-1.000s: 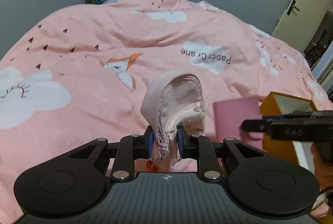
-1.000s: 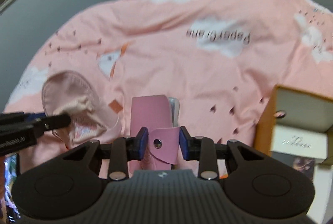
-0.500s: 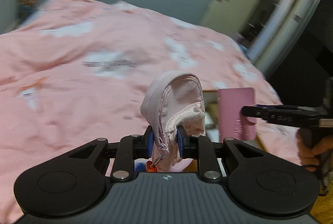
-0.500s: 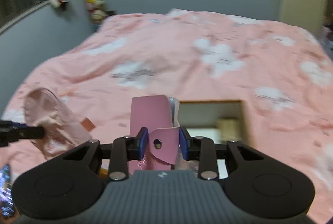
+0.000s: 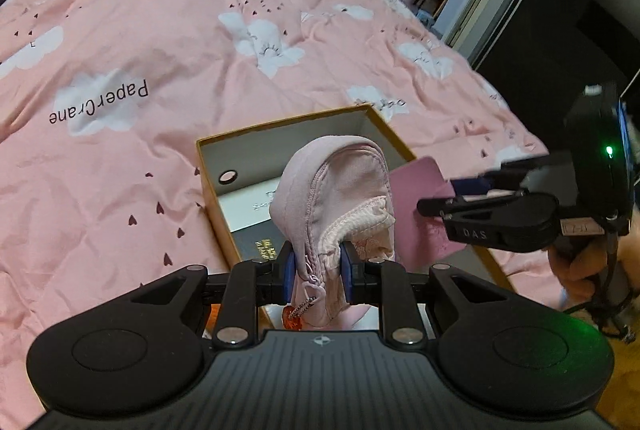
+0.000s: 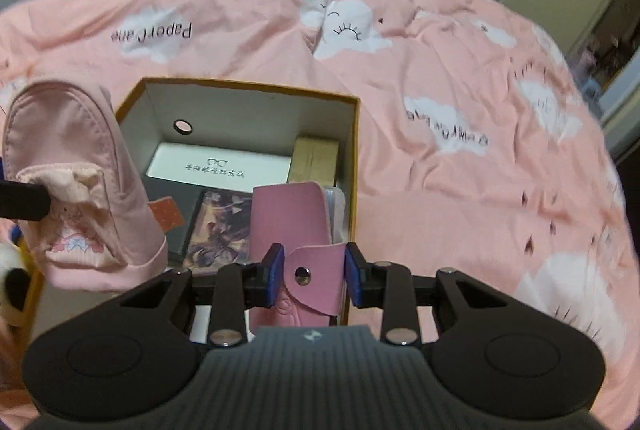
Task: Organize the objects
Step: 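Carry the pink pouch with the left tool while the right tool carries the pink wallet over the box, then lower the pink wallet into the box and open the right tool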
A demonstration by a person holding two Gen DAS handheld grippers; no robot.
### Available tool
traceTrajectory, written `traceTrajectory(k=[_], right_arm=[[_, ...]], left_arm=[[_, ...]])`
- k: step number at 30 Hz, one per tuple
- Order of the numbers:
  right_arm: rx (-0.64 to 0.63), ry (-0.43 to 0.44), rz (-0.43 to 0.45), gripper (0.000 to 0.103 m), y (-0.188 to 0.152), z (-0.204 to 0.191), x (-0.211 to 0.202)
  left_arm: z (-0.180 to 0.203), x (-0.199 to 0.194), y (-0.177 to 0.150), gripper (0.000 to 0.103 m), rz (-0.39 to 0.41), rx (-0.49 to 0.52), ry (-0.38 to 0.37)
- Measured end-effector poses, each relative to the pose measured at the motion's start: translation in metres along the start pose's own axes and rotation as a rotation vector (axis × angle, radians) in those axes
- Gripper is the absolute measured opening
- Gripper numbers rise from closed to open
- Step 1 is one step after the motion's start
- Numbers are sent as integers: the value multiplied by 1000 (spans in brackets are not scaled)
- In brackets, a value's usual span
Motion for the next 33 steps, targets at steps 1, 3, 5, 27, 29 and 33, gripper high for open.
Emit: traceTrajectory(k=[1, 3, 5, 27, 29, 33], right_arm=[[-21, -12, -8, 34, 4, -3, 3], [-46, -19, -46, 34, 8, -11, 12], [-72, -24, -65, 34, 6, -18, 16], [-97, -145, -187, 35, 9, -39, 65], [-122, -124, -179, 41, 9, -37, 60], [-196, -62, -165, 44, 6, -33, 46]], left_arm=[[-2, 1, 1, 25, -4, -3, 2], [-5, 2, 1, 25, -4, -7, 11], [-9, 1, 2, 25, 4, -9, 10], [-27, 8, 1, 26, 7, -45, -68], [-27, 9, 1, 26, 7, -48, -67], [-26, 10, 0, 26, 8, -49, -64]])
Point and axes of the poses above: each gripper's, at about its wrist camera, not at the fingertips, and x roughly the way its jaws point, z to its right, y to its top, the point moved 3 cm from there along x, roughly the way its jaws point, and after that the axes turned 3 degrees about y, right-handed, at the moved point
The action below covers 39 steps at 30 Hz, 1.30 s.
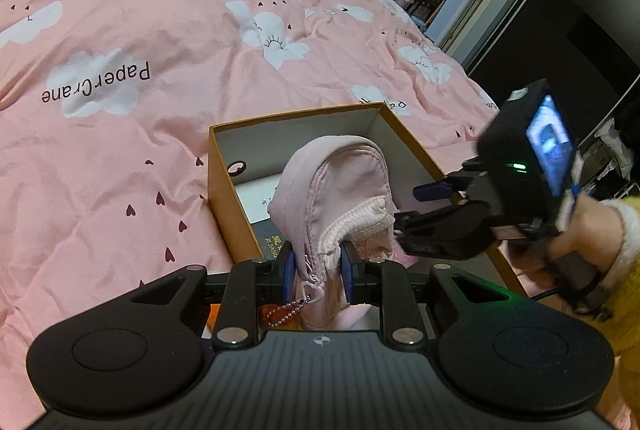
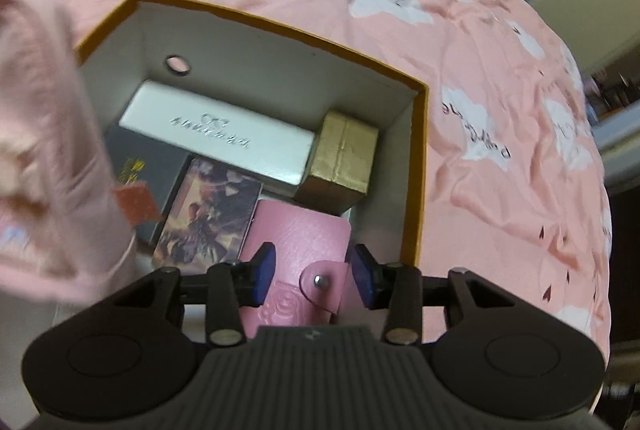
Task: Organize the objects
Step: 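Lower the pink wallet into the box and open the right tool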
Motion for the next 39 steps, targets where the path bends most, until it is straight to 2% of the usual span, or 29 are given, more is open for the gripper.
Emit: traceTrajectory(k=[4, 5, 7, 10, 13, 18, 24, 28, 31, 35, 39], right_arm=[[-125, 83, -25, 40, -14, -3, -9], [-148, 105, -37, 27, -18, -5, -10], [-184, 137, -81, 13, -25, -9, -9], [-186, 176, -132, 9, -33, -15, -4], [-179, 152, -154, 4, -35, -19, 5], [-131, 164, -229, 3, -32, -21, 22], [-60, 128, -173, 0, -20, -14, 28], [-64, 169, -183, 0, -20, -14, 24], [-113, 226, -238, 0, -30, -24, 18], [-153, 152, -270, 0, -41, -33, 25], [-107, 136, -210, 0, -37, -30, 29]], left_arm=[[2, 3, -2, 26, -7, 6, -4], [3, 4, -2, 26, -9, 4, -5], [4, 6, -3, 26, -9, 0, -5], [5, 7, -4, 26, -9, 1, -1], [5, 6, -5, 26, -11, 1, 3], [4, 5, -5, 26, -5, -5, 6], [2, 6, -6, 26, -13, -17, -5], [4, 5, -7, 26, -13, -16, 2], [5, 7, -7, 26, -15, -15, 3], [8, 12, -9, 26, -26, -20, 7], [9, 11, -13, 26, -35, -18, 14]])
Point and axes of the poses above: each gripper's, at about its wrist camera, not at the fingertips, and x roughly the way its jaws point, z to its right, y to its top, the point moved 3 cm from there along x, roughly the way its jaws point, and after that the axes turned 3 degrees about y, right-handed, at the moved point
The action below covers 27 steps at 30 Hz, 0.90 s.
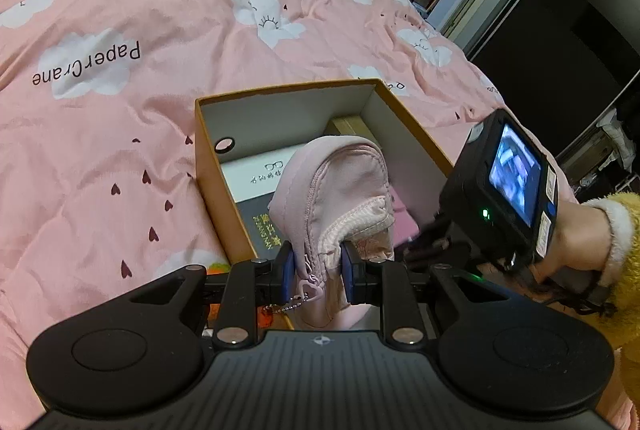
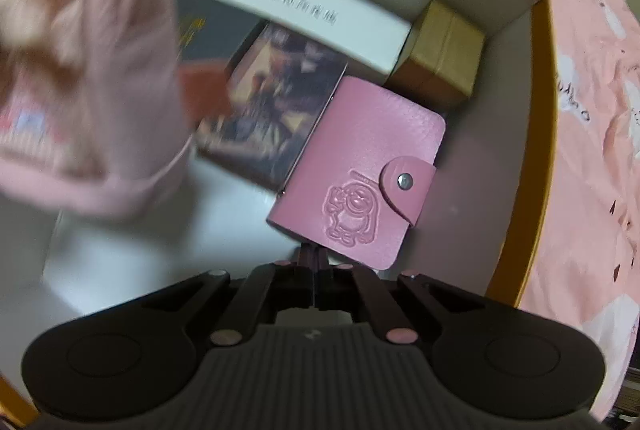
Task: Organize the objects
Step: 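Lower the pink wallet into the box and open the right tool, then lower the pink pouch into the box beside the gold cube and open the left tool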
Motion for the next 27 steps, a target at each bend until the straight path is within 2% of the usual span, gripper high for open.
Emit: traceTrajectory(k=[6, 8, 12, 15, 16, 20, 24, 27], right_arm=[[9, 28, 28, 0, -9, -2, -15], [44, 41, 104, 0, -16, 0, -37], [178, 36, 333, 1, -33, 21, -97], [316, -27, 486, 5, -39, 47, -130], [344, -51, 511, 6, -35, 58, -129], [450, -118, 547, 7, -44, 69, -115], [523, -87, 547, 7, -52, 78, -93], [561, -88, 566, 7, -58, 84, -88]], left_arm=[[4, 2, 1, 26, -9, 4, 3], [7, 5, 3, 26, -15, 12, -3], [14, 17, 9, 26, -44, -10, -28], [22, 32, 17, 26, -80, -54, -79], [25, 38, 20, 26, -93, -64, -95], [37, 65, 32, 26, -121, -85, -93], [40, 95, 41, 26, -163, -147, -118], [39, 117, 45, 26, -197, -164, -98]])
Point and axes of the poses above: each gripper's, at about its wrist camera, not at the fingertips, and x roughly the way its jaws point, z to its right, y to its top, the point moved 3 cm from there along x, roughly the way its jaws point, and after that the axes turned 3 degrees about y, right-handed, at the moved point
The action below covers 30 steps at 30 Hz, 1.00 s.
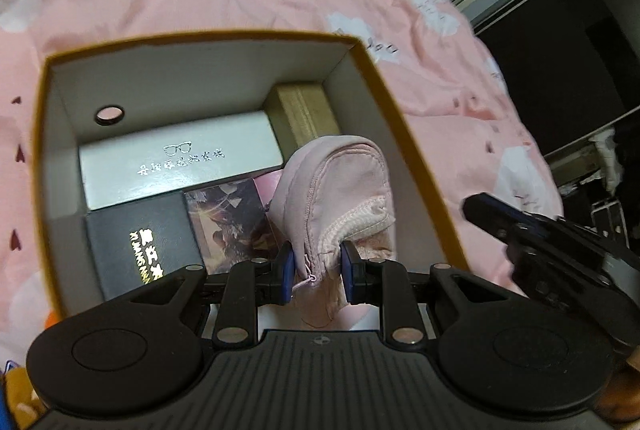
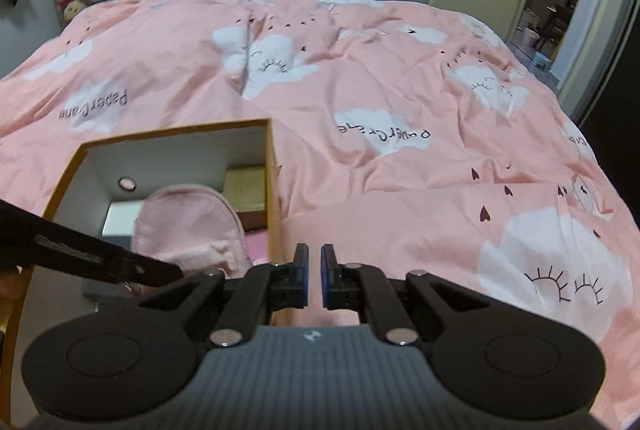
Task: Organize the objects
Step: 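Lower the pink pouch into the box beside the gold cube and open the left tool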
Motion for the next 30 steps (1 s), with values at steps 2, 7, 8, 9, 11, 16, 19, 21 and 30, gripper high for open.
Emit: traceTrajectory(k=[2, 7, 8, 9, 11, 16, 19, 21, 30], right_arm=[[27, 13, 9, 7, 0, 6, 5], [48, 39, 10, 7, -3, 5, 14], [48, 39, 10, 7, -3, 5, 17], [47, 40, 10, 7, -3, 5, 19], [49, 42, 7, 7, -4, 5, 21], [50, 57, -3, 7, -6, 5, 29], [50, 49, 3, 7, -7, 5, 28], [55, 51, 7, 7, -7, 6, 27], [48, 54, 10, 7, -8, 5, 27]], left_arm=[[-2, 8, 5, 26, 2, -15, 12], [-4, 23, 16, 28, -8, -22, 62], [-3, 27, 17, 29, -15, -16, 77], [-2, 29, 16, 30, -16, -9, 88], [0, 34, 17, 30, -16, -2, 100], [7, 35, 17, 30, -33, 44, 135], [7, 29, 16, 29, -73, 36, 92], [5, 27, 15, 28, -113, 23, 41], [-7, 52, 19, 28, -110, -88, 29]])
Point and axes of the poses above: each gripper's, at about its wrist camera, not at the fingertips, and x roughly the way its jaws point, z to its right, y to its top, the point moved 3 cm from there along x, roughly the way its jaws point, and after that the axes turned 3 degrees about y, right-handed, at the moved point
